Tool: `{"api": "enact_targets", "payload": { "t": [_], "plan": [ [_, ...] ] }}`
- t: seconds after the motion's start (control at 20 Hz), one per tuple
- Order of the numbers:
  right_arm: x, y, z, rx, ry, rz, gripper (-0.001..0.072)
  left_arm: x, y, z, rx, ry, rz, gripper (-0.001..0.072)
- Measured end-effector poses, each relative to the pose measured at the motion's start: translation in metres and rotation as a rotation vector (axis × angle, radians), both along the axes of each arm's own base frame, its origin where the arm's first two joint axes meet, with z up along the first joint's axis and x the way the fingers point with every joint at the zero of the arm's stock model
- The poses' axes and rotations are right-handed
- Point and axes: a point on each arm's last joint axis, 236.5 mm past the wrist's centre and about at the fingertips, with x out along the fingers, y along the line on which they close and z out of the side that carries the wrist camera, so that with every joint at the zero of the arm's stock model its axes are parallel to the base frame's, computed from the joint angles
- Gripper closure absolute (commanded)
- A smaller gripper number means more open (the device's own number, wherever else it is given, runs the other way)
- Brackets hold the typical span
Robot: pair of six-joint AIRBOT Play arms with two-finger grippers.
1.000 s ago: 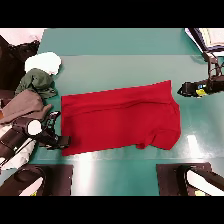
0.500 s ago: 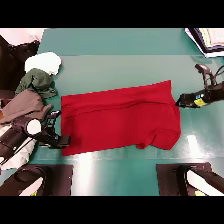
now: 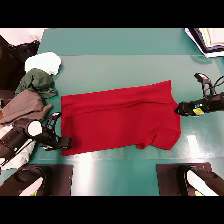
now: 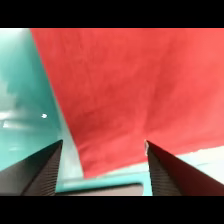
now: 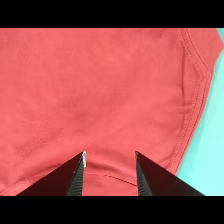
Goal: Fold the shirts.
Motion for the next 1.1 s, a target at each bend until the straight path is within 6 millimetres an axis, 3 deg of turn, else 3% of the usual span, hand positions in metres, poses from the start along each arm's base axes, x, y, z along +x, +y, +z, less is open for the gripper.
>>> {"api": "enact_targets", "payload": {
  "t": [0.05,0.15,0.2,0.35,0.45,0.8,1.1],
  "plan": [
    [0.002,0.000,0.003,-0.001,-0.009,-0.001,0.0333,-0.003,0.000,-0.002,-0.003,0.007,0.003,0.0108],
    [0.004,0.000,0.007,-0.002,-0.020,0.000,0.0333,-0.008,0.001,-0.006,-0.001,0.021,0.008,0.0611],
    [0.004,0.000,0.008,-0.002,-0.021,0.000,0.0333,-0.011,-0.002,-0.008,-0.011,0.032,0.014,0.0679],
    [-0.009,0.002,0.004,0.006,0.029,0.015,0.0333,-0.008,-0.006,-0.007,-0.028,0.023,0.019,0.0680],
    [-0.029,0.006,-0.008,0.018,0.115,0.026,0.0333,0.012,-0.005,-0.002,-0.022,-0.050,0.014,0.0680],
    [-0.116,0.008,-0.061,0.093,0.460,-0.055,0.0330,0.060,-0.022,0.052,-0.077,-0.202,-0.023,0.0680],
    [-0.149,0.011,-0.078,0.128,0.576,-0.098,0.0330,0.070,-0.025,0.064,-0.089,-0.241,-0.035,0.0680]
  ]
}}
